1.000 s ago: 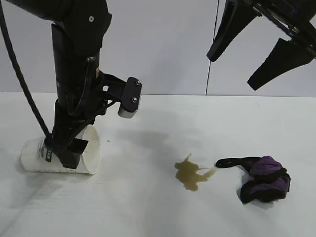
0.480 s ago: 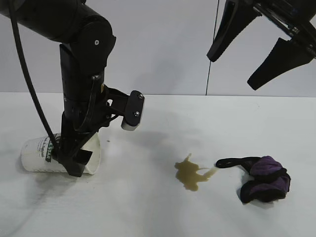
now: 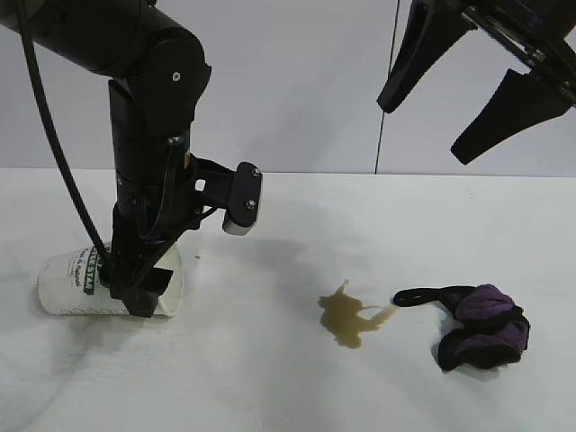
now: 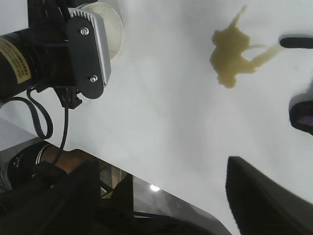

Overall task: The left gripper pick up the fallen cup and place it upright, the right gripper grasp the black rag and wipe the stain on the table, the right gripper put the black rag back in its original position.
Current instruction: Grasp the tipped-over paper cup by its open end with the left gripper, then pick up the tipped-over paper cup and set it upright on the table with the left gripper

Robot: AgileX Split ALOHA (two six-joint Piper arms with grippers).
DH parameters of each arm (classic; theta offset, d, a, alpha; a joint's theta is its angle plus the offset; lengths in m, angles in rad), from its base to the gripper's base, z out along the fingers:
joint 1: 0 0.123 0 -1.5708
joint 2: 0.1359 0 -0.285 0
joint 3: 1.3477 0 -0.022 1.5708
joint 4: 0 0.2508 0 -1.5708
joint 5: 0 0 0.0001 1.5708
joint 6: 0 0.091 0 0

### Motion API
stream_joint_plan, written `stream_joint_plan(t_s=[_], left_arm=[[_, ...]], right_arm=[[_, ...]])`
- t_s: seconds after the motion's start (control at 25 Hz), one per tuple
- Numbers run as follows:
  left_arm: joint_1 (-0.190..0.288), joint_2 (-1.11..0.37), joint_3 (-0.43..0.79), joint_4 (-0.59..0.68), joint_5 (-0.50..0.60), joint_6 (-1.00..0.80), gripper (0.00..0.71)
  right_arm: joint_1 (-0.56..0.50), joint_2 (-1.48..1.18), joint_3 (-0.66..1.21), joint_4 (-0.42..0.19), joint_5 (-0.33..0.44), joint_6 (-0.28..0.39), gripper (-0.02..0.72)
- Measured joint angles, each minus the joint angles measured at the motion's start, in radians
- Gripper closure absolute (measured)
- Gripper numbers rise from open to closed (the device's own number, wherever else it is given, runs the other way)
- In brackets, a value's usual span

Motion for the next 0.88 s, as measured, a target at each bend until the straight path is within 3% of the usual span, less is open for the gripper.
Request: stream_joint_plan(t_s=[0.36,0.6,0.72,0.88], left_arm=[[0.000,-0.018,0.000,-0.023,-0.027,-0.008,0.150],[0.013,-0.175,0.003,-0.251,-0.211,-0.007,0.150],[0.063,-0.264,0.003,-0.394,-0.259,0.007,0.150],[0.190,-0.359,0.031,-0.632,-0.263,0.099,0.150]], right_arm=[[0.000,0.000,0.000,0.000,0.000,0.000,0.209],[0.000,0.000,0.000,0.000,0.000,0.000,0.209],[0.000,0.000,0.000,0.000,0.000,-0.001,0.209],[0.000,0.000,0.000,0.000,0.000,-0.001,0.209]])
